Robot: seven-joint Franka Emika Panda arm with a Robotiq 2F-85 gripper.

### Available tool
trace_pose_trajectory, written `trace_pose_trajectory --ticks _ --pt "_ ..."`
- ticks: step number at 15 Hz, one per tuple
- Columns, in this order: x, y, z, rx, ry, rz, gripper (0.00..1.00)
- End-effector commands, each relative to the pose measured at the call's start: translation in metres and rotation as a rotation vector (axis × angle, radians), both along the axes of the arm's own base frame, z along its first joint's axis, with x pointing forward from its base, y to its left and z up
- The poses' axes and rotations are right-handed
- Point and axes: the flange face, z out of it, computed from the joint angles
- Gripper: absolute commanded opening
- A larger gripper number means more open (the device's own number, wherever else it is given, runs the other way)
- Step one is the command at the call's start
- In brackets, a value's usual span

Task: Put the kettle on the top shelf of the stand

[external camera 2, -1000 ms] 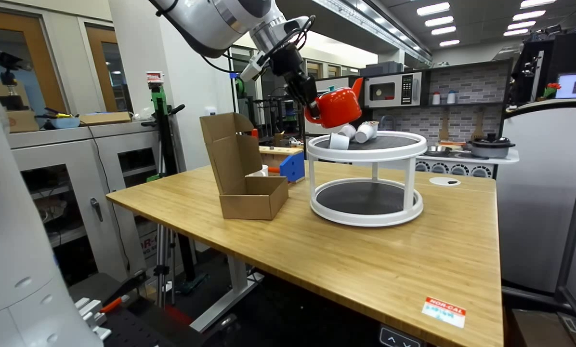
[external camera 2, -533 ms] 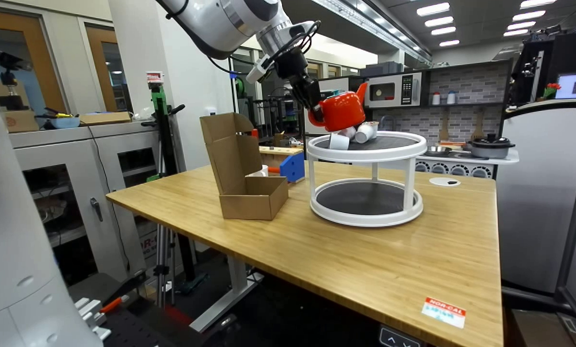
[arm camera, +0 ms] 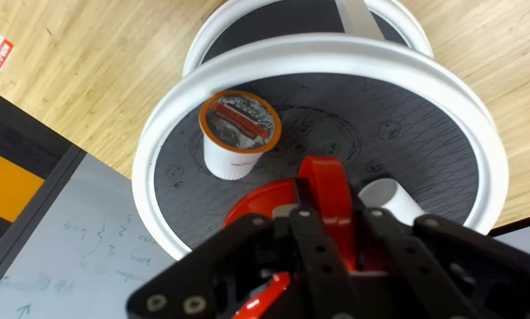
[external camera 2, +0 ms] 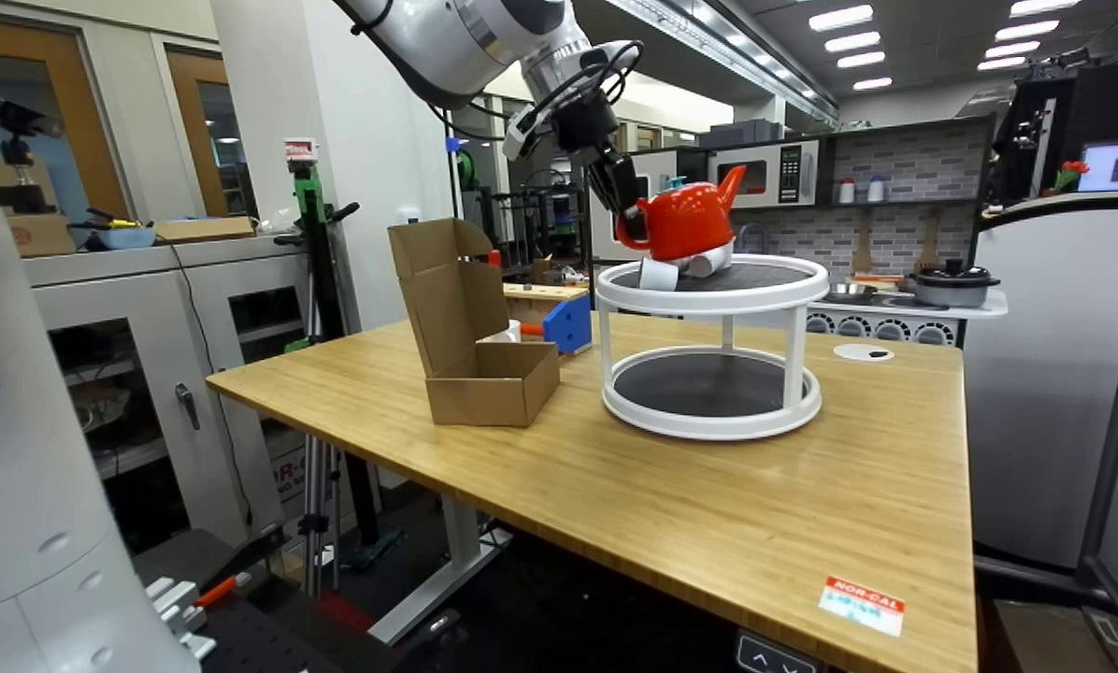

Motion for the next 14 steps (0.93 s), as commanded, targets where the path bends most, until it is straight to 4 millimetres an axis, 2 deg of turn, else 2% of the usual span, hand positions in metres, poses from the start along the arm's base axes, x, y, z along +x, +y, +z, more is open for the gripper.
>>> trace_pose_trajectory --ticks 1,7,8,14 --pt "0.008 0.001 0.003 -0.002 0.013 -0.054 0.04" --pt "0.008 0.015 0.010 0.020 -0.038 -0.052 0.04" --pt "0.006 0.013 0.004 0.013 -0.018 -0.041 0.16" --pt "0.007 0.015 0.006 0.014 -0.023 -0.043 0.16"
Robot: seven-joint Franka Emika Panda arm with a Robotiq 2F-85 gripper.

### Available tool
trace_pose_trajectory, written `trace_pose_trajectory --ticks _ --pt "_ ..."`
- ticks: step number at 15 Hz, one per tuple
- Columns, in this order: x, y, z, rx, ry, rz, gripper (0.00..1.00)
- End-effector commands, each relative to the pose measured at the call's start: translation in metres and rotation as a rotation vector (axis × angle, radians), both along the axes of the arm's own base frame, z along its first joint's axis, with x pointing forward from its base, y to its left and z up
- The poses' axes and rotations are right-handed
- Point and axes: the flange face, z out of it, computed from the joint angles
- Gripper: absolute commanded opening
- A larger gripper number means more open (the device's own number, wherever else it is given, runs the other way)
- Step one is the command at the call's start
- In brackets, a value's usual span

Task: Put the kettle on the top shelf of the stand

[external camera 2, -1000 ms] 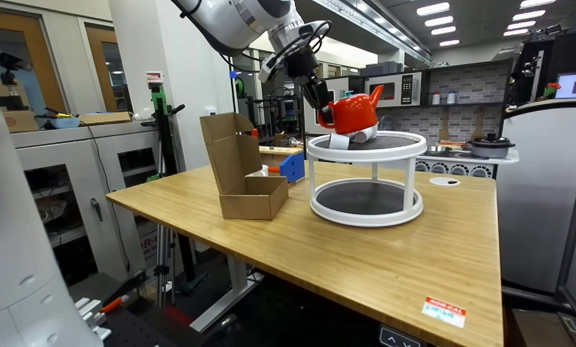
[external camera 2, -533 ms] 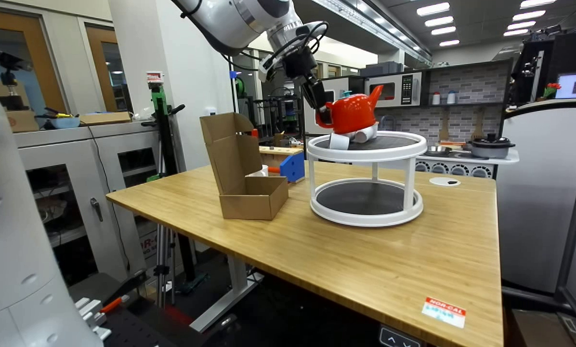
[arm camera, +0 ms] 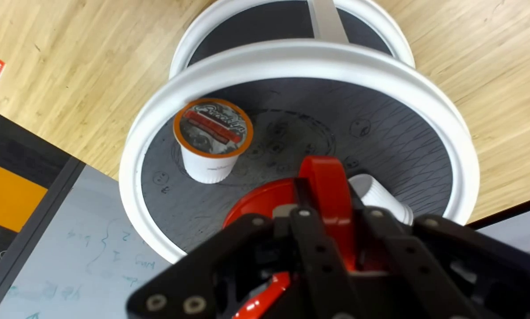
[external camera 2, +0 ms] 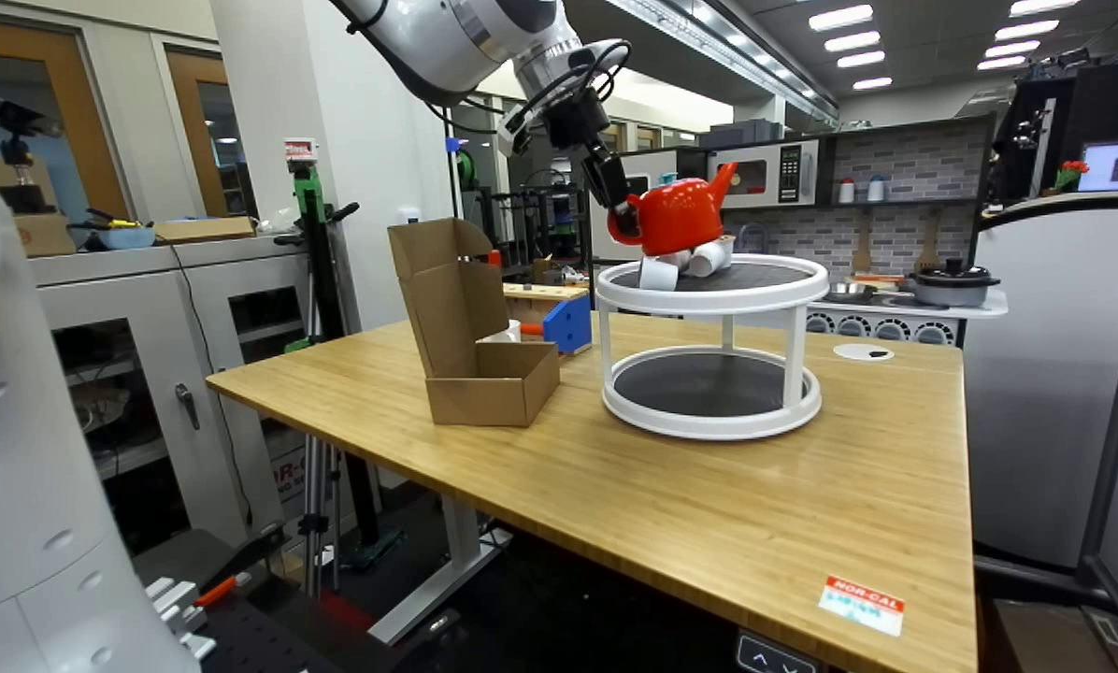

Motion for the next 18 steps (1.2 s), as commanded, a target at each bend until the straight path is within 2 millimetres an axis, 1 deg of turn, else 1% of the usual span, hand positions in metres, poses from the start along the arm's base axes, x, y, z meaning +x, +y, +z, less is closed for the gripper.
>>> trace_pose_trajectory --ticks 1,3,7,9,11,13,18 --pt "0.000 0.000 0.001 0.001 0.001 0.000 0.04" --pt "0.007 -0.008 -0.003 -0.010 0.009 -0.040 0.04" --pt "0.020 -0.039 -0.003 -0.027 -0.008 -0.131 0.04" --pt "0.027 -0.048 -0.001 -0.028 -0.013 -0.153 0.04" --pt "0.032 -0.050 -0.004 -0.030 -0.012 -0.155 0.04" --pt "0.034 -0.048 -0.011 -0.024 0.003 -0.160 0.04" --pt "0.035 -0.047 -0.027 -0.035 0.038 -0.182 0.04"
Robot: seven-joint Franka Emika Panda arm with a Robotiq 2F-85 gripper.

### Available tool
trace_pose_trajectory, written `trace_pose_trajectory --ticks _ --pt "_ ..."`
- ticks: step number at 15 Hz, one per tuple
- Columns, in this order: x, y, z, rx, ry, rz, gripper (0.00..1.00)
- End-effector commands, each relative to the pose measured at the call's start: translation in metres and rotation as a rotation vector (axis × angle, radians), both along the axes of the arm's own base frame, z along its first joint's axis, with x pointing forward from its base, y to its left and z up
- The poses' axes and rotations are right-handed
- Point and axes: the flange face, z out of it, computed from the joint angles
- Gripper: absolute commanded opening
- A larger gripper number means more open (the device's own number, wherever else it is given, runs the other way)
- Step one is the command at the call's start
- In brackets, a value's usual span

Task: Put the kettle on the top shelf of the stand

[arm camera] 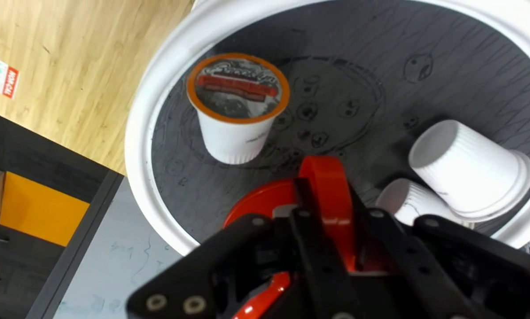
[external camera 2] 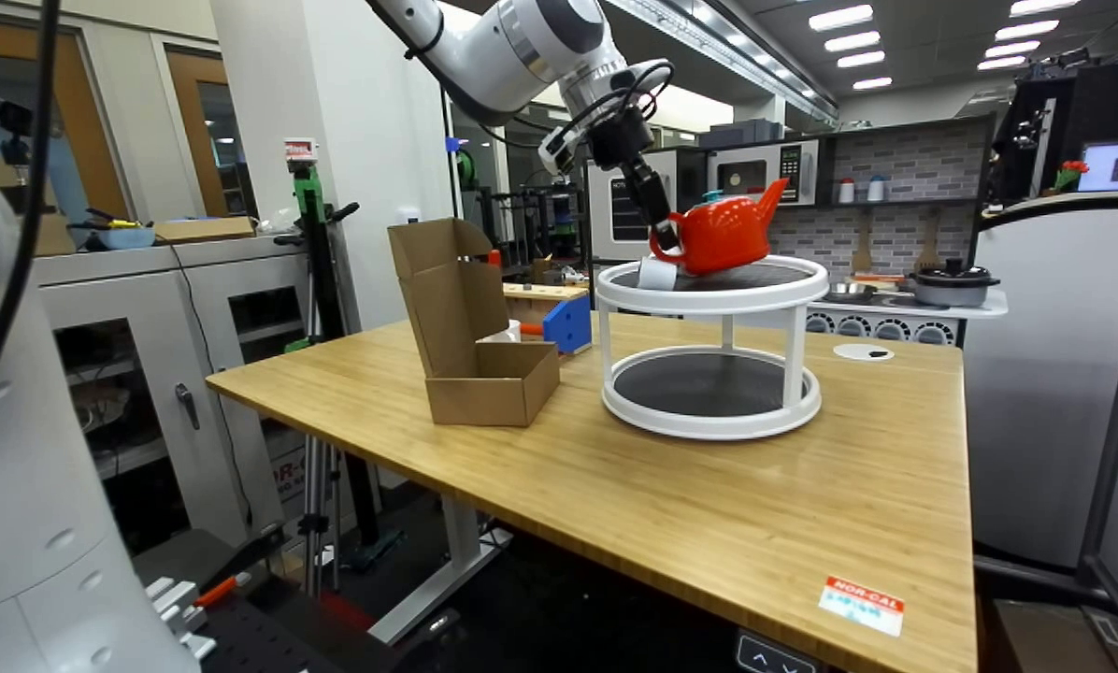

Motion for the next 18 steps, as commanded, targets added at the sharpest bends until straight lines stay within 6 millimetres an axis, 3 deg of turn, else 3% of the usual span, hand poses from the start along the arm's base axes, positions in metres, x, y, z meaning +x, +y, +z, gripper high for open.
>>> trace_pose_trajectory --ticks 1,9,10,18 --pt "0.0037 -0.0037 -0.0025 -0.023 0.026 -0.035 0.04" --pt "-0.0025 -0.0095 -0.0078 0.002 0.029 -0.036 0.04" --pt "-0.0025 -0.0086 -0.0081 0.003 0.029 -0.035 0.16" --pt "-0.0029 -0.0086 -0.0090 0.003 0.031 -0.035 0.16"
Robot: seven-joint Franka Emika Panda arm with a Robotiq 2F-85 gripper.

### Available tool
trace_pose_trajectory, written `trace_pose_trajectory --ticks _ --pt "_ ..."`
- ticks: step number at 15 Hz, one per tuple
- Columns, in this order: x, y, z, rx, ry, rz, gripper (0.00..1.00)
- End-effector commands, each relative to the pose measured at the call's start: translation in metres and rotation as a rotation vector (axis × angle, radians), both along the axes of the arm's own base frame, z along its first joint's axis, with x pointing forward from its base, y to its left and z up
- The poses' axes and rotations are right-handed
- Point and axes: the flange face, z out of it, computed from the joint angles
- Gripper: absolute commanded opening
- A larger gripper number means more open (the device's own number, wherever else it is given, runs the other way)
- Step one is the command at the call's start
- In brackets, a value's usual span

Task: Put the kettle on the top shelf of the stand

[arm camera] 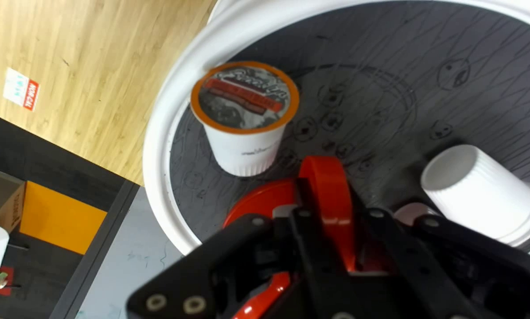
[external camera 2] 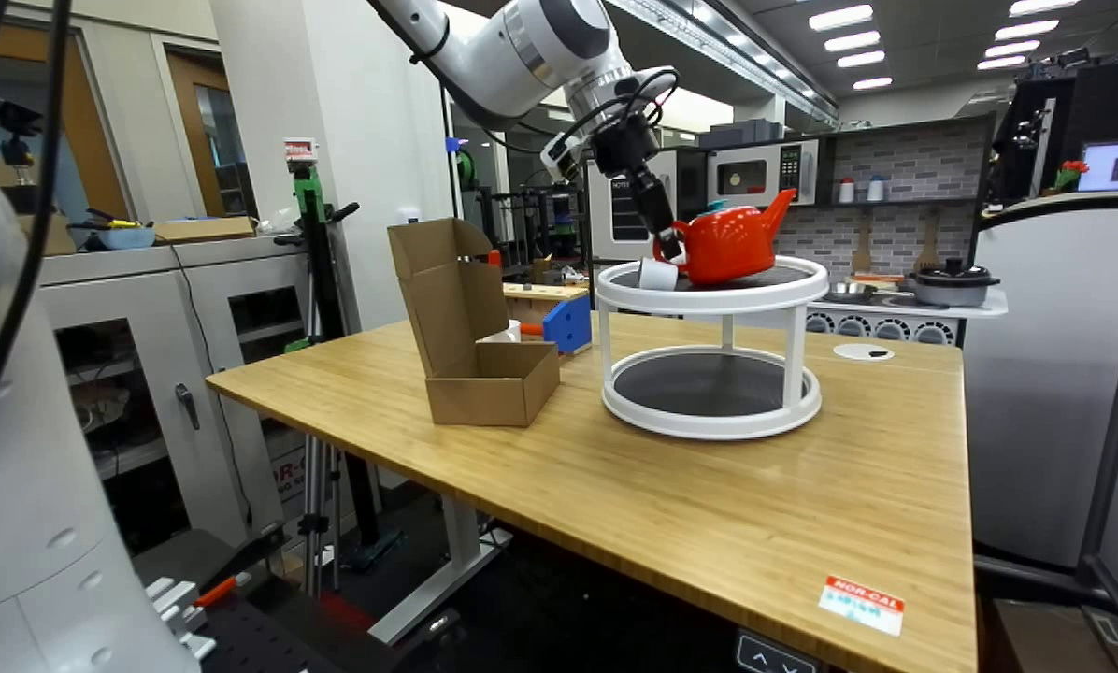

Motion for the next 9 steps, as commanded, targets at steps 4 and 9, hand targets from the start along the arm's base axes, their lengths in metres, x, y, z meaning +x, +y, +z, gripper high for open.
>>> trace_pose_trajectory --ticks 4,9 --pt "0.0001 -0.0003 0.0005 0.000 0.001 0.000 0.41" --pt "0.0006 -0.0016 0.0018 -0.009 0.006 -0.015 0.43"
